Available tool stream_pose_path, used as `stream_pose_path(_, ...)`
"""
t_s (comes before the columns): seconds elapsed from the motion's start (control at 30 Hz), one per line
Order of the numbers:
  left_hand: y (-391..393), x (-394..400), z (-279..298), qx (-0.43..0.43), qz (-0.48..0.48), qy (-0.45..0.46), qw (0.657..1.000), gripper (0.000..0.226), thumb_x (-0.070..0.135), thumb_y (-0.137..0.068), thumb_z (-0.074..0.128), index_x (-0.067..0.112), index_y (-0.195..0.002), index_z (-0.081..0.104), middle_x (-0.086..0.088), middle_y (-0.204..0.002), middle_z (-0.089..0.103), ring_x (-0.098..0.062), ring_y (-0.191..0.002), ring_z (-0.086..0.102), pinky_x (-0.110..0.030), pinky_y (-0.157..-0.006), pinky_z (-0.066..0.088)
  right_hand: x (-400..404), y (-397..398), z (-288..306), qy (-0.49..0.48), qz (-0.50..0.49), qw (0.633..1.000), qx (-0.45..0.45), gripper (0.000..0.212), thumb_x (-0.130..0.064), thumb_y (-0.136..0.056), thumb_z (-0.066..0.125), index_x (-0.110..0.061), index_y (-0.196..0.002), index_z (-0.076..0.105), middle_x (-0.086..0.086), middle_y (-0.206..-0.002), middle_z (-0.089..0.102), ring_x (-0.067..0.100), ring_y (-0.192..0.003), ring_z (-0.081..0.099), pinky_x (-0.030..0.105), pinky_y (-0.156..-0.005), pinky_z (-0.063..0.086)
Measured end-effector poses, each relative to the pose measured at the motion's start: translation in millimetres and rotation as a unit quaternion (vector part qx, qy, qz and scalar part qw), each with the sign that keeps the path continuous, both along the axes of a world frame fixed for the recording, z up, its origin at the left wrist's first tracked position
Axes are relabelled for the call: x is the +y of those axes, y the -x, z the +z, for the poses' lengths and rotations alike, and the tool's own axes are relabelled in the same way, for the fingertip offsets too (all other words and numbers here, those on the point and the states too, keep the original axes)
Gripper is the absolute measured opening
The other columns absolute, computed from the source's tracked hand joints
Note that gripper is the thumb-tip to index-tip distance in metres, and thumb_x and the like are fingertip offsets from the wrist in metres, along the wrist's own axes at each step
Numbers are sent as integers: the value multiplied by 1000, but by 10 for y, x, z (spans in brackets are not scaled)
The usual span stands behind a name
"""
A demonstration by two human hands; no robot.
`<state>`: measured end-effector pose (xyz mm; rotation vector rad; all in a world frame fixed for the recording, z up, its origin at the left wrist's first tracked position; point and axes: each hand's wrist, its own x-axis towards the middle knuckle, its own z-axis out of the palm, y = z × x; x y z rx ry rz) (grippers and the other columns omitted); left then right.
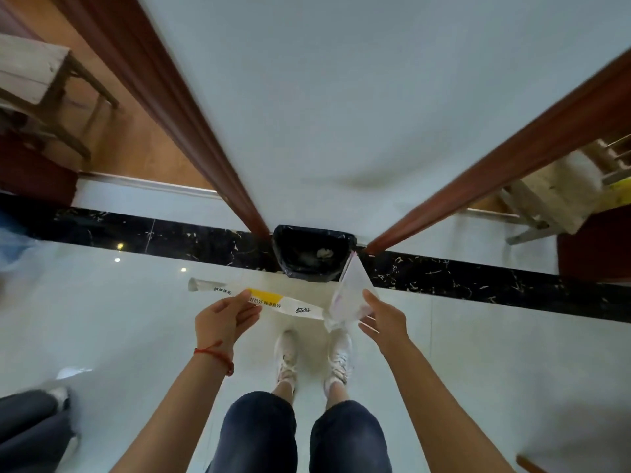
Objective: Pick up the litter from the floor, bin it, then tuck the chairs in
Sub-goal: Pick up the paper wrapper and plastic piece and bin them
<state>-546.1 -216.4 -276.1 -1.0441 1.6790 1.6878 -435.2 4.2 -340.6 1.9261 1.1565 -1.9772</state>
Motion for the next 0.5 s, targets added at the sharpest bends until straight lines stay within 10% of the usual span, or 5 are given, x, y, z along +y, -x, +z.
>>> stream_pose_path(0.2, 155, 156, -339, -9, 12, 2, 1000, 11, 12, -81, 66, 0, -80, 65, -10, -65, 71, -19, -64, 68, -25, -61, 59, 86, 360, -465, 4, -1, 999, -38, 27, -29, -77, 73, -8, -77, 57, 14, -91, 61, 24, -86, 60, 33, -80, 54)
stream_pose_path(0.5, 208, 235, -583, -18, 36, 0, 999, 10, 12, -81, 65, 2, -79, 64, -4, -59, 71, -14, -59, 69, -24, -60, 58, 158, 778, -882, 54, -5, 997, -57, 50, -37, -75, 73, -2, -107, 57, 12, -82, 61, 24, -74, 63, 30, -66, 56)
